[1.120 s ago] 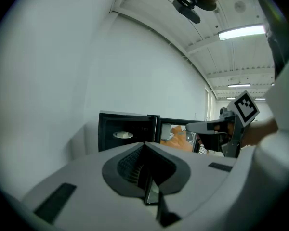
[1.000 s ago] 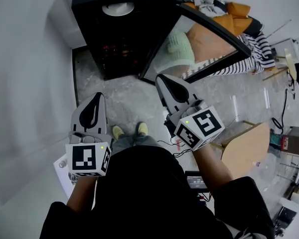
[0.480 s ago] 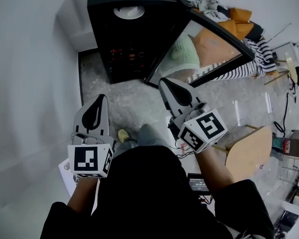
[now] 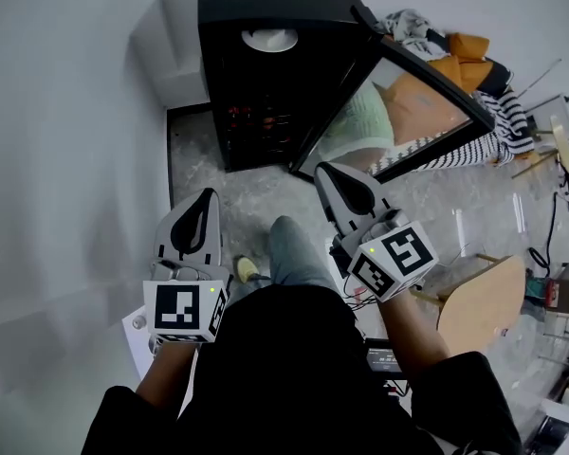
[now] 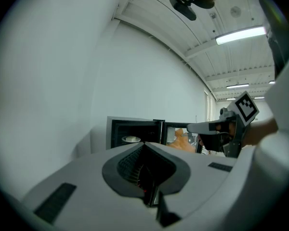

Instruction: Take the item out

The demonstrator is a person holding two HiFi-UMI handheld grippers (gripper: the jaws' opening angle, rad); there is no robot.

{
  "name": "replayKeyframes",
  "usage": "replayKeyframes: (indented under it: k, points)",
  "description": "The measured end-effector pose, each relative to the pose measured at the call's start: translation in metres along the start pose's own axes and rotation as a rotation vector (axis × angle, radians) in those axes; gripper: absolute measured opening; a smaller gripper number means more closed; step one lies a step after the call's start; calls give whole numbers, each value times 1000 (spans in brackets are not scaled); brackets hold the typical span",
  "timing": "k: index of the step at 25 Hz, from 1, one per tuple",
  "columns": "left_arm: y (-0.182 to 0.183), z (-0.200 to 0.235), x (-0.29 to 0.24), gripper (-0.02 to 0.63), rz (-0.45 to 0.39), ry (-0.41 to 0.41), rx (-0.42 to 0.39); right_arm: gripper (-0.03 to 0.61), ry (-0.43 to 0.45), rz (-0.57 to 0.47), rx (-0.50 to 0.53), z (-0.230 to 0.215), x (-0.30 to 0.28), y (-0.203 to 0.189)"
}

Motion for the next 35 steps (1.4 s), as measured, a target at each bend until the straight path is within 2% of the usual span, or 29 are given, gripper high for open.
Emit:
replayKeyframes:
  k: [10, 18, 23, 27, 31, 35]
  points:
    - [2, 3, -16, 8, -4, -13, -7, 8, -1, 17, -10, -10, -8, -6]
    - [9, 5, -55, 8, 19, -25, -12, 8, 13, 32, -45, -39, -29, -6]
    - [11, 10, -86, 8, 33, -23, -13, 8, 64, 60, 8, -58, -51, -10]
    - [14, 15, -110, 8, 49, -27, -12, 7, 140, 76, 52, -66, -69, -10]
    - [14, 21, -133, 8, 56, -26, -6, 6, 198, 77, 27, -76, -84, -8]
    - [10, 26, -159, 8, 69, -27, -2, 8, 200, 90, -42, -101, -100, -16]
Point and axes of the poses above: the fingertips, and each gripper's own axes: x backward along the fingers, z to its left, y out of its top, the point moved 6 cm from there along x, backward along the fingers
